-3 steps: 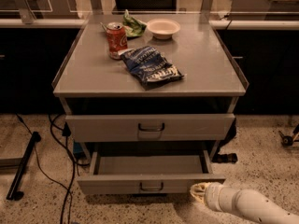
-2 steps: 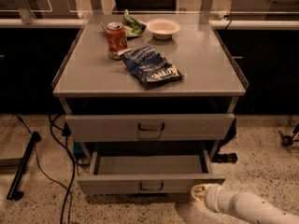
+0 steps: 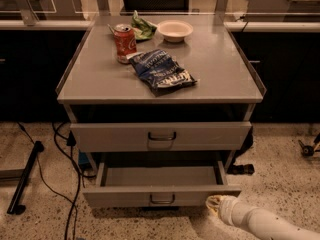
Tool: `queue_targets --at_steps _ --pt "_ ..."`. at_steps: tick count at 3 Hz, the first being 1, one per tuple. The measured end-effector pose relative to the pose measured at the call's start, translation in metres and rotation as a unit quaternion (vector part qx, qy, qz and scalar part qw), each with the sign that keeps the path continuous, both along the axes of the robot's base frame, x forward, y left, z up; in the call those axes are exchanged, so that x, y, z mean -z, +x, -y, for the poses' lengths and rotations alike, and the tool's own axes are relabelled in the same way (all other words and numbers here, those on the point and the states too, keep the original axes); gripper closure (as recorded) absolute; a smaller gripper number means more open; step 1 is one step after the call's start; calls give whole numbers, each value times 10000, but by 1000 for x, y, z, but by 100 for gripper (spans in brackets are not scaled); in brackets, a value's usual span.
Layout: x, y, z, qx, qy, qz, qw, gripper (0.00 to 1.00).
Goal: Close middle drawer
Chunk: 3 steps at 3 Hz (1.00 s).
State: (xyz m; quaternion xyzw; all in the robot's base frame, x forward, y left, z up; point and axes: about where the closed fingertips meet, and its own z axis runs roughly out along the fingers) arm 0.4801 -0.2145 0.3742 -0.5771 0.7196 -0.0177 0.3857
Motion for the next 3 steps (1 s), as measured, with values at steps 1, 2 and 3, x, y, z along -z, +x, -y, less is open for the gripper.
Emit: queue_targets --at_steps 1,2,3 --pt "2 11 -1 42 15 160 9999 100" --pt "4 25 -6 27 61 302 9995 100" --pt "5 39 -13 -16 112 413 9991 100"
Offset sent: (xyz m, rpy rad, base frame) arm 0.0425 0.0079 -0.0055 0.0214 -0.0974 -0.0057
